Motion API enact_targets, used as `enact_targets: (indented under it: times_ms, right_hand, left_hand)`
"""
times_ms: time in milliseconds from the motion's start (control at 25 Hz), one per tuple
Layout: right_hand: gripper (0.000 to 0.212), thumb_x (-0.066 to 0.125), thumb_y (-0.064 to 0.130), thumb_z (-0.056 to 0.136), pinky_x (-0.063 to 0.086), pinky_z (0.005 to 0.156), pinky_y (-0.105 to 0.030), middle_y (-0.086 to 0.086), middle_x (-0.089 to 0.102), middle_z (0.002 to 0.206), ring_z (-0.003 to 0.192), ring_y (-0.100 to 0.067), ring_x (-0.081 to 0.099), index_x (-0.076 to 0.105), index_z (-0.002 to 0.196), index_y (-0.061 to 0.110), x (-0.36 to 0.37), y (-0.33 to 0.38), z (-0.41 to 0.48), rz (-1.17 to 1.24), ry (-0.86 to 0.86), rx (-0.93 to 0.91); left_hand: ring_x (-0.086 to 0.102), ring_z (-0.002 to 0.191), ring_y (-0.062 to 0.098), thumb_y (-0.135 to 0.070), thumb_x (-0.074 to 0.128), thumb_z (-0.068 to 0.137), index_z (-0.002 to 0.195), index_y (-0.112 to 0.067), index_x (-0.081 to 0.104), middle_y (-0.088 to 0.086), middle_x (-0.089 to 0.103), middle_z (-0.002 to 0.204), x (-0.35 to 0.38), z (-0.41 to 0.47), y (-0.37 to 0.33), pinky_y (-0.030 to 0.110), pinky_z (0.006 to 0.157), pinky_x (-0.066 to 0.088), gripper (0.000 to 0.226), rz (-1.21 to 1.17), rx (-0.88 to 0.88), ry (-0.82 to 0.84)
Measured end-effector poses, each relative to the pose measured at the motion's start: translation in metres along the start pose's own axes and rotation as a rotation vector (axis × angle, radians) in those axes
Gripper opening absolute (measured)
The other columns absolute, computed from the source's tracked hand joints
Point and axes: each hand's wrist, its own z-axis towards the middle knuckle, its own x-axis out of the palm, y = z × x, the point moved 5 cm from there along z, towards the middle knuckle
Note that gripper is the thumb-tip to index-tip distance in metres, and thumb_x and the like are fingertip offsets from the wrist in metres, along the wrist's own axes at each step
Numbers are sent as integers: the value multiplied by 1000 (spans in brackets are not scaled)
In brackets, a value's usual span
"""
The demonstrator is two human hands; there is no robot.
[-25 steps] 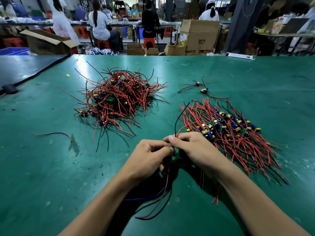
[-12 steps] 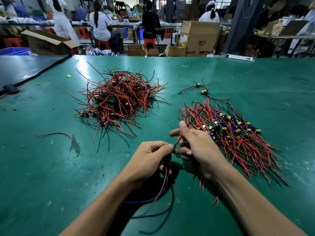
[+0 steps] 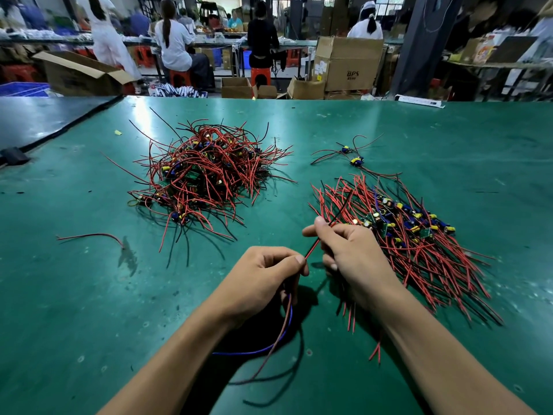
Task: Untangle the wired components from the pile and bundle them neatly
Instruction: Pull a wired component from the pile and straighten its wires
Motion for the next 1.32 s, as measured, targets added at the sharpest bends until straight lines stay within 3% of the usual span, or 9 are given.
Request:
enact_targets:
  times_ms: [240,480,600,720,800,960,1080,1200,1320]
  right_hand:
    - [38,55,35,101,18,35,-17,1,35,61,35,-4,22,71,85,5,-7,4,2,230,-118,34]
    - [49,52,35,95,16,37,-17,5,38,56,29,-6,20,62,51,14,-9,6,1,602,84,387]
    - [44,55,37,92,18,35,-17,4,42,55,28,-6,21,65,57,12,-7,7,-1,604,149,382]
    - [59,50,62,90,18,34,-16,6,44,59,34,-3,23,74,93,8,-5,3,2,449,109,299]
    - [60,55,64,84,24,36,-17,6,49,64,37,-5,29,72,103,10,-5,2,0,260,58,176]
    - [13,76,33,86,44,60,-15,9,67,72,60,-1,55,76,88,21,15,11,-15,-477,162,-325]
    - [30,81,50,75,38,57,-13,10,60,62,56,0,50,69,76,23,36,4,-30,-607,203,-456]
    - [39,65,62,82,38,53,-13,12,61,61,52,0,49,68,75,24,39,6,-31,-390,106,-432]
    - [35,62,53,90,33,40,-18,6,58,60,40,-8,41,75,75,24,36,7,-24,76,99,-176]
  left_hand:
    - [50,50,19,-13,54,97,76,-8,66,14,54,58,0,-4,1,18,51,39,25,18,-12,70]
    - [51,55,21,-19,58,96,78,-13,71,9,57,60,-3,-4,7,21,54,41,23,8,-32,129]
    - [51,53,18,-20,60,95,78,-15,72,6,60,60,-4,-5,8,21,52,42,22,-15,-37,138]
    - [56,48,17,-16,60,94,77,-12,72,9,66,64,-10,-3,11,20,46,42,22,-141,-98,10]
    - [63,50,20,-15,60,93,78,-10,69,12,70,70,-18,-1,12,20,44,46,18,-313,-155,-145]
    - [64,59,12,-24,59,92,83,-15,60,9,76,88,-36,3,5,25,54,43,12,-485,-114,-369]
    - [55,58,6,-32,62,89,84,-20,56,5,76,97,-37,1,3,26,57,39,15,-469,-97,-418]
    - [58,69,13,-38,67,77,87,-19,57,3,76,97,-29,1,3,32,66,43,24,-529,-103,-356]
    - [57,60,9,-35,72,72,85,-19,64,-2,74,83,-23,3,3,21,55,42,22,-622,-75,-272]
